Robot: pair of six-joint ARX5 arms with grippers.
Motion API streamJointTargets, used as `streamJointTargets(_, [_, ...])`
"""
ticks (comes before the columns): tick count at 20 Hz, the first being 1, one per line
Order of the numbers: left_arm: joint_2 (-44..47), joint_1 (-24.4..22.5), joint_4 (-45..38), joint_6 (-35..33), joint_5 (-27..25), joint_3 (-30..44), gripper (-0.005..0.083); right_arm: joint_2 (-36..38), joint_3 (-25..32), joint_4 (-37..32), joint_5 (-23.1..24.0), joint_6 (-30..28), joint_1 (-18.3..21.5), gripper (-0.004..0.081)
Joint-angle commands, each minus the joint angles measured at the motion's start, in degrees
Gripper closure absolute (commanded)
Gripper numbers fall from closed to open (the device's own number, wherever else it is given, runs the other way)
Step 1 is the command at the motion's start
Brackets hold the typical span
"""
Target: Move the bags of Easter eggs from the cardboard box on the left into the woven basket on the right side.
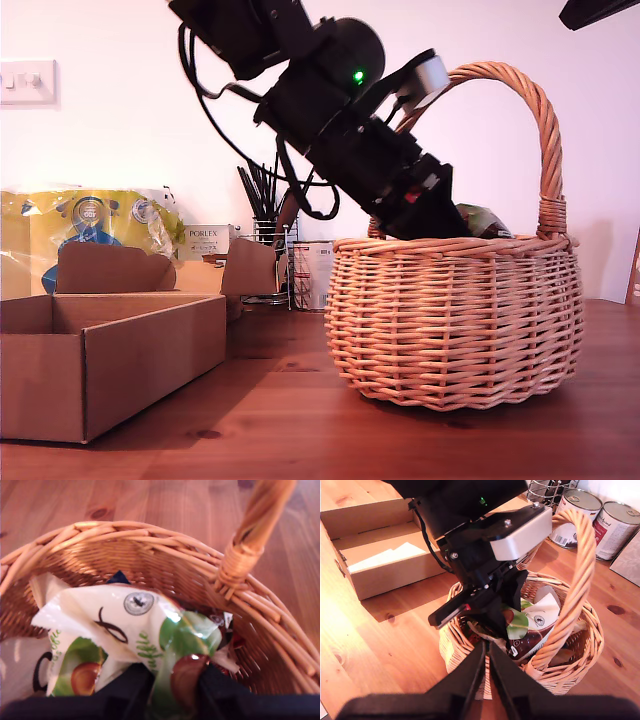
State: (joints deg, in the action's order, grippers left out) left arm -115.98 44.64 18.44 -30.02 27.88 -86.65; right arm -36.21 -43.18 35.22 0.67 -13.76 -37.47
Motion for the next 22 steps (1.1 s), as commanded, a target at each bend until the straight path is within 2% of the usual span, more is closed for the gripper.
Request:
streamJointTargets(1, [-2.05, 0.11, 1.29, 1.36, -1.25, 1.44, 0.0649, 0.15, -0.44, -0.24, 0.15, -0.31, 0.15, 0.078])
streamJointTargets(2, [-1.88, 0.11, 1.29, 2.95, -1.38, 1.44, 0.0595, 0.15, -0.44, -0.22, 0.17, -0.94, 0.15, 0.078])
streamJointTargets(5, [-0.92, 0.11, 1.97, 4.81, -1.36, 1.42, 0.0315, 0.15, -0.44, -0.26, 0.15, -1.14, 0.15, 0.078])
streamJointTargets(6, [-0.26, 0.11, 2.69, 4.87, -1.53, 1.4, 0.0289, 0.15, -0.44, -0.26, 0.15, -1.14, 0.15, 0.078])
streamJointTargets(12, [5.88, 0.11, 4.79, 7.56, -2.8, 1.4, 0.0302, 0.15, -0.44, -0.22, 0.11, -1.11, 0.15, 0.078])
streamJointTargets(15, [9.9, 0.11, 5.27, 9.11, -2.89, 1.4, 0.0369, 0.15, -0.44, -0.2, -0.07, -1.07, 0.15, 0.078])
streamJointTargets(17, [12.11, 0.11, 7.52, 10.69, -2.89, 1.4, 0.0465, 0.11, -0.44, -0.35, -0.11, -0.48, 0.15, 0.078])
streamJointTargets(20, [15.23, -0.33, 13.0, 11.02, -1.16, 1.66, 0.0802, -0.7, -0.44, -2.58, -0.7, 3.96, 0.17, 0.0782])
streamJointTargets(22, [18.08, -0.96, 12.96, 12.37, -1.14, 3.61, 0.0797, -2.67, -0.39, -5.55, 0.15, 8.63, 0.72, 0.0782])
